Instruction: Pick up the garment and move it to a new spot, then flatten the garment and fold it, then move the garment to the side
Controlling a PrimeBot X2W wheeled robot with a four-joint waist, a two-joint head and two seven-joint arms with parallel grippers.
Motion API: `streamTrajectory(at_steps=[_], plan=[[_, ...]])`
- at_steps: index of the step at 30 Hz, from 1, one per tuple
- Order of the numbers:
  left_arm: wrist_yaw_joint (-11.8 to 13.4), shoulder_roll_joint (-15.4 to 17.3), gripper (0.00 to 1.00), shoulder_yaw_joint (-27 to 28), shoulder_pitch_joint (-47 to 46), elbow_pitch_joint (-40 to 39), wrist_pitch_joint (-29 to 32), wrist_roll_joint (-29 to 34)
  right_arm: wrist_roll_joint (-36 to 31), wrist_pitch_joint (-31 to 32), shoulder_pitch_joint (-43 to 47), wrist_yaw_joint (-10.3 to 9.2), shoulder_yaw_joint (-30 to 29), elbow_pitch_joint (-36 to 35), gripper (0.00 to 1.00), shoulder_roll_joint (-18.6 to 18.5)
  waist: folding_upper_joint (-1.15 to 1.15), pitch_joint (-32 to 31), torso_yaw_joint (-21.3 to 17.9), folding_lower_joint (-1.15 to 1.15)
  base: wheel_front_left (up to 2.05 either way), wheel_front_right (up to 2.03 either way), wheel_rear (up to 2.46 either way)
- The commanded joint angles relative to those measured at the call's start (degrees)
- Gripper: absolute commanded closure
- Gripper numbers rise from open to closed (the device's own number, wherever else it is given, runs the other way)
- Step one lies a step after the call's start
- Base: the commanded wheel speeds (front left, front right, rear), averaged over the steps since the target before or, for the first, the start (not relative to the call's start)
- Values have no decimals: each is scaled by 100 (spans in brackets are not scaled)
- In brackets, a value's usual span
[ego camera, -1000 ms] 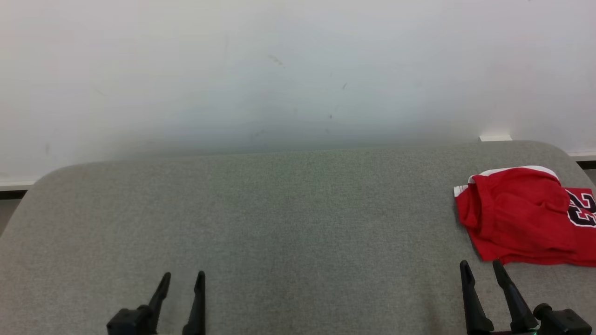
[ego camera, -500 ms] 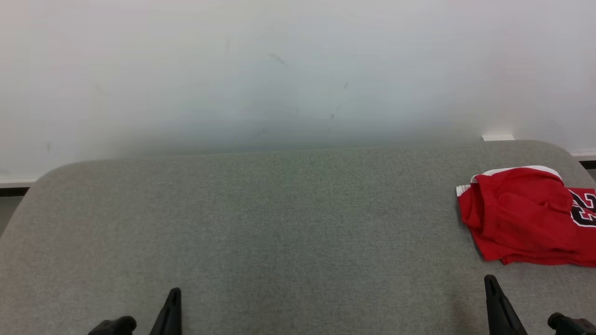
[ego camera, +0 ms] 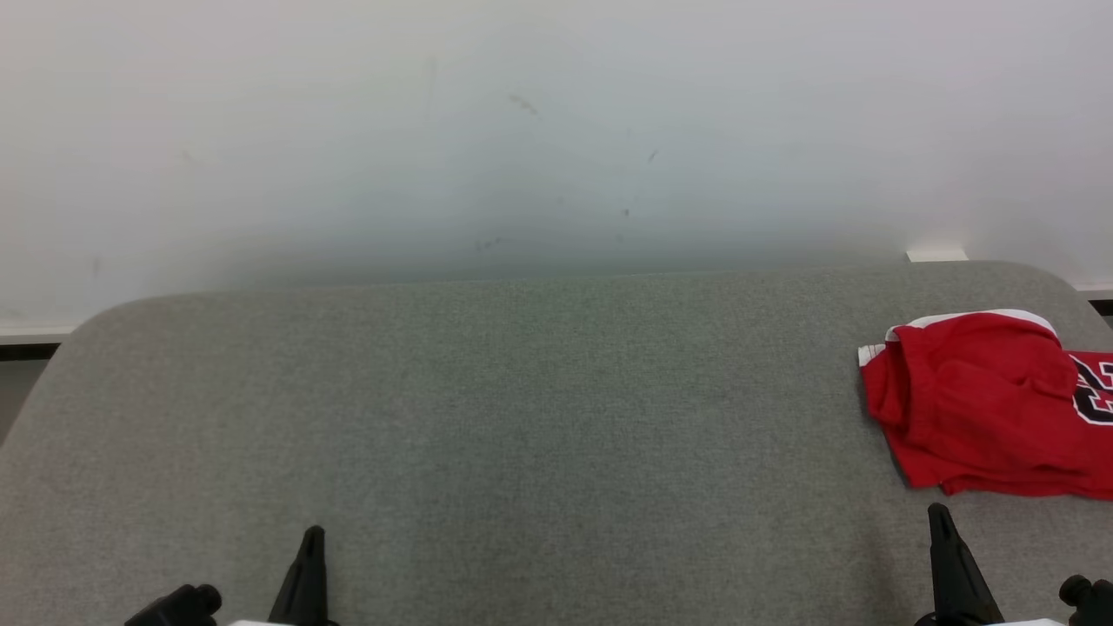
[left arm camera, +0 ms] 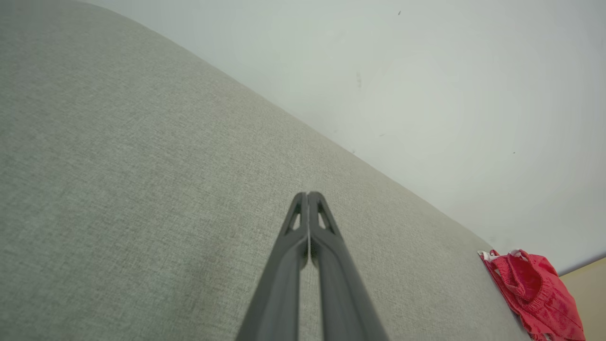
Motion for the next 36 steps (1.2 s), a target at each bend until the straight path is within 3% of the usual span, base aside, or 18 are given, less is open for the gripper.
streamTrajectory(at_steps=[1,36], plan=[[-30,26,100,51,-145,-107,41,-220,187,36,-160,-2,-52,-80,100,-20,0,3,4,0,0,0,0],[-94,42,100,336,-311,-273,717,-2818,2428,678,-374,-6,-438,-78,100,-31,0,85,115,0,0,0,0]])
